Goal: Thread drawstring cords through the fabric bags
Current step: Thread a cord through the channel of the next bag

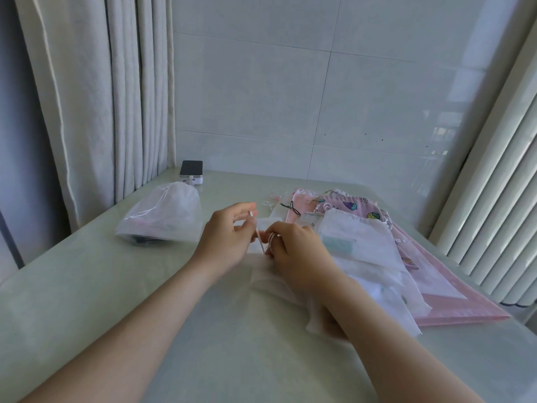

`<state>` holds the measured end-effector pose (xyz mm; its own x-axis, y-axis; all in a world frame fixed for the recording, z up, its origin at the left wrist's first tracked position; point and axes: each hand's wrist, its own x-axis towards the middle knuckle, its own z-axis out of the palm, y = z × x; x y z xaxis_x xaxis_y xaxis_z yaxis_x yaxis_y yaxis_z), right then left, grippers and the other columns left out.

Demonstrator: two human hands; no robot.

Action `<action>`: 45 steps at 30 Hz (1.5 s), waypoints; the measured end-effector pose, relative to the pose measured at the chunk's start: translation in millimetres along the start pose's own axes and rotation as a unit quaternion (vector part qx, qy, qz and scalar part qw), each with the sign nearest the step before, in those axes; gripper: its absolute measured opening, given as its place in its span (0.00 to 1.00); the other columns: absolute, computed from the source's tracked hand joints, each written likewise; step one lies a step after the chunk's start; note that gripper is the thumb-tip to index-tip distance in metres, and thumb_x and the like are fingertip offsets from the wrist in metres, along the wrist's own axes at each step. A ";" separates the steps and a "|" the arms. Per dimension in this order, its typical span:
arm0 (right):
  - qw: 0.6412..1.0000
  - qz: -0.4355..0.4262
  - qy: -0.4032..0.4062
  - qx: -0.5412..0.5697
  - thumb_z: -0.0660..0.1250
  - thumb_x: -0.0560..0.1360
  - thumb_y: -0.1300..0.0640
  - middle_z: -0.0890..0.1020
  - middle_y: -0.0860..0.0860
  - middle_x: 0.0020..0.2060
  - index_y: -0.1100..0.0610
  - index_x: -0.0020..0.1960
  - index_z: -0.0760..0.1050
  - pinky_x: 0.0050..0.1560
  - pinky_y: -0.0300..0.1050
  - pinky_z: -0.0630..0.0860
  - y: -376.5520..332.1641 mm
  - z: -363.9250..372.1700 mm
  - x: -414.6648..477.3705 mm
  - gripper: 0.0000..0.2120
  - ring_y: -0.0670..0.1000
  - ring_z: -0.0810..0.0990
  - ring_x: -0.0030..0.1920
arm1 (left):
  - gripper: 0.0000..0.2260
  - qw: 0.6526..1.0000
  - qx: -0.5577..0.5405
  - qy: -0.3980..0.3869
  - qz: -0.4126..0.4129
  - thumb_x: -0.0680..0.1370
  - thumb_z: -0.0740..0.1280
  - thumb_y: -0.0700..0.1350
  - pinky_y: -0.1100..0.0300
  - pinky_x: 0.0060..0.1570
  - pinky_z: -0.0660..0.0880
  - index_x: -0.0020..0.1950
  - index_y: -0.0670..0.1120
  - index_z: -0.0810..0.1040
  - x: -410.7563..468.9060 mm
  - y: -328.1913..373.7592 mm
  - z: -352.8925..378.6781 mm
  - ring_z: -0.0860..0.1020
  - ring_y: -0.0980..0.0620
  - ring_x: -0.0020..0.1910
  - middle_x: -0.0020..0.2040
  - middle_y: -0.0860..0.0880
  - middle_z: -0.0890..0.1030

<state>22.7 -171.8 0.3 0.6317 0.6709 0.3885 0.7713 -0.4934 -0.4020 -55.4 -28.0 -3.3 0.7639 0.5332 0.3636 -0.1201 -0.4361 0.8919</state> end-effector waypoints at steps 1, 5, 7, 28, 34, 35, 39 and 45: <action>0.999 0.005 0.008 0.032 0.55 0.79 0.54 0.87 0.50 0.41 0.51 0.54 0.83 0.49 0.54 0.80 0.7 -0.5 -0.5 0.18 0.57 0.83 0.45 | 0.16 1.000 -0.026 0.000 -0.010 0.82 0.68 0.44 0.45 0.59 0.82 0.70 0.49 0.79 -1.1 1.5 0.6 0.88 0.52 0.45 0.64 0.53 0.82; 0.991 0.020 0.041 0.126 0.60 0.79 0.61 0.86 0.44 0.35 0.53 0.48 0.85 0.52 0.52 0.81 0.7 -4.3 -3.2 0.14 0.47 0.85 0.39 | 0.22 0.994 -0.105 0.007 -0.042 0.79 0.73 0.35 0.46 0.56 0.84 0.72 0.46 0.77 -5.6 6.6 3.5 0.88 0.47 0.46 0.65 0.50 0.81; 0.985 0.043 0.060 0.158 0.62 0.77 0.62 0.86 0.43 0.33 0.53 0.47 0.86 0.49 0.51 0.83 -4.5 -8.0 -5.0 0.13 0.44 0.85 0.38 | 0.22 0.992 -0.119 0.014 -0.046 0.78 0.73 0.34 0.46 0.55 0.84 0.71 0.46 0.77 -6.2 8.8 2.1 0.88 0.47 0.46 0.64 0.50 0.81; 0.922 0.154 0.114 0.335 0.66 0.79 0.54 0.63 0.51 0.27 0.57 0.31 0.75 0.34 0.45 0.61 -22.0 -15.2 -7.2 0.18 0.51 0.62 0.31 | 0.23 0.992 -0.058 -0.095 0.051 0.82 0.61 0.33 0.67 0.40 0.73 0.72 0.54 0.77 -10.8 21.3 4.2 0.79 0.55 0.39 0.67 0.56 0.80; 0.917 0.153 0.065 0.362 0.69 0.80 0.51 0.67 0.57 0.28 0.59 0.31 0.77 0.33 0.45 0.60 -22.1 -14.2 -8.9 0.21 0.53 0.63 0.32 | 0.28 0.985 -0.044 -0.153 0.067 0.78 0.59 0.28 0.61 0.46 0.76 0.71 0.54 0.78 -14.0 22.3 4.6 0.77 0.53 0.39 0.60 0.48 0.83; 0.910 0.163 0.066 0.376 0.69 0.79 0.53 0.68 0.58 0.30 0.61 0.33 0.77 0.35 0.47 0.62 -20.9 -13.7 -7.6 0.19 0.54 0.64 0.33 | 0.30 0.985 -0.044 -0.151 0.066 0.78 0.59 0.28 0.59 0.47 0.77 0.72 0.55 0.77 -13.6 22.0 4.8 0.78 0.51 0.39 0.62 0.51 0.83; 0.858 0.212 0.080 0.461 0.70 0.78 0.59 0.75 0.55 0.31 0.69 0.42 0.80 0.39 0.51 0.70 -16.4 -12.7 -2.6 0.13 0.53 0.71 0.31 | 0.26 0.993 -0.031 -0.110 0.041 0.80 0.64 0.33 0.60 0.43 0.79 0.73 0.57 0.70 -13.7 16.8 3.4 0.85 0.45 0.42 0.65 0.54 0.78; 0.822 0.230 0.110 0.510 0.71 0.79 0.61 0.81 0.55 0.31 0.66 0.41 0.83 0.40 0.48 0.77 -13.4 -17.3 -2.6 0.11 0.52 0.77 0.32 | 0.06 0.994 0.028 -0.107 -0.026 0.81 0.72 0.51 0.60 0.41 0.76 0.50 0.50 0.85 -10.7 11.6 -0.9 0.83 0.55 0.37 0.40 0.49 0.87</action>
<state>12.0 -176.5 19.1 0.9230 0.3724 0.0969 0.0519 0.1290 -0.9903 -65.5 -38.0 3.4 0.8858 0.3927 0.2472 -0.0464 -0.4552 0.8892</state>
